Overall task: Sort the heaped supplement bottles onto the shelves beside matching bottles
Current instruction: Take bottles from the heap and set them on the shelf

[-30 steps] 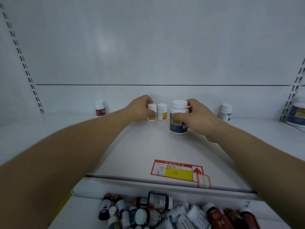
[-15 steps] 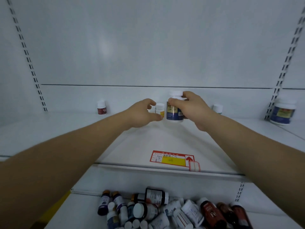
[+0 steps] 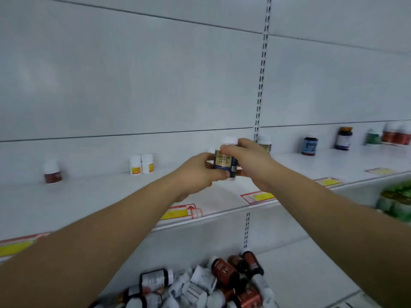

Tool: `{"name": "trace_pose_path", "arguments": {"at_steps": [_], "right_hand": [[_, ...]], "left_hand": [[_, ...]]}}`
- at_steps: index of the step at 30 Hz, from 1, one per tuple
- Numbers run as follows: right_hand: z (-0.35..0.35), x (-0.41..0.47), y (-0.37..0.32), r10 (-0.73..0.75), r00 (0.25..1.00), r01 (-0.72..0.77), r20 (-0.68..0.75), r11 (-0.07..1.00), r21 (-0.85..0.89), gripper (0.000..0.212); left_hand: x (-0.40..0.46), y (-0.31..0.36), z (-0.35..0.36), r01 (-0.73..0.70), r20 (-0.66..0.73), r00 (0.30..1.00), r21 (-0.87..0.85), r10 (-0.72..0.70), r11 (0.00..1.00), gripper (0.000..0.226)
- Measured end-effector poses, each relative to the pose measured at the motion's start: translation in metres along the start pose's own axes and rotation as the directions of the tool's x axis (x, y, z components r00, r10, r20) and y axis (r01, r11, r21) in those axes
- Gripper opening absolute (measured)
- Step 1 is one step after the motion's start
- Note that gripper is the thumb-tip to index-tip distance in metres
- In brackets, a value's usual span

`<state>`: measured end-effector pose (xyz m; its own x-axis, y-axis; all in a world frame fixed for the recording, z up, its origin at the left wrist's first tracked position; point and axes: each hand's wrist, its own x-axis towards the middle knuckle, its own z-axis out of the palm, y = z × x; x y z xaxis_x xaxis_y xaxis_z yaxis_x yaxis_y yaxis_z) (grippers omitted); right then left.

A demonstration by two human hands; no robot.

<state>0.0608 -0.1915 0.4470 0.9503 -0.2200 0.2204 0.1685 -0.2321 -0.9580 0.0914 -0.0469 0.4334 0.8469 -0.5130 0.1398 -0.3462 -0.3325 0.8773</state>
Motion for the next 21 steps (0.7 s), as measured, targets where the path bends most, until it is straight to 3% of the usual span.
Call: {"name": "trace_pose_path", "arguments": {"at_steps": [4,8,12,15,21], "right_hand": [[-0.069,-0.022,0.010,-0.015,0.994,0.011,-0.105,0.999,-0.045,0.021],[-0.145,-0.026,0.030,-0.020,0.986,0.006,-0.168,0.996,-0.085,0.028],[-0.209,-0.006,0.053,-0.018,0.989,0.005,-0.148,0.996,-0.087,0.027],[-0.243,0.021,0.071,0.006,0.996,-0.016,-0.084,0.993,-0.114,0.029],[-0.251,0.077,0.090,0.016,0.999,-0.009,0.036,0.983,-0.182,0.027]], "left_hand": [[0.015,0.028,0.066,-0.096,0.112,0.989,0.009,0.094,0.995,0.029],[0.045,0.052,0.132,-0.151,0.139,0.981,0.088,0.138,0.985,0.022],[0.083,0.060,0.172,-0.081,0.132,0.991,0.414,0.029,0.907,0.071],[0.105,0.065,0.193,0.036,0.055,0.995,0.602,-0.087,0.797,0.070],[0.135,0.055,0.213,0.208,-0.049,0.966,0.730,-0.254,0.651,0.071]]}}
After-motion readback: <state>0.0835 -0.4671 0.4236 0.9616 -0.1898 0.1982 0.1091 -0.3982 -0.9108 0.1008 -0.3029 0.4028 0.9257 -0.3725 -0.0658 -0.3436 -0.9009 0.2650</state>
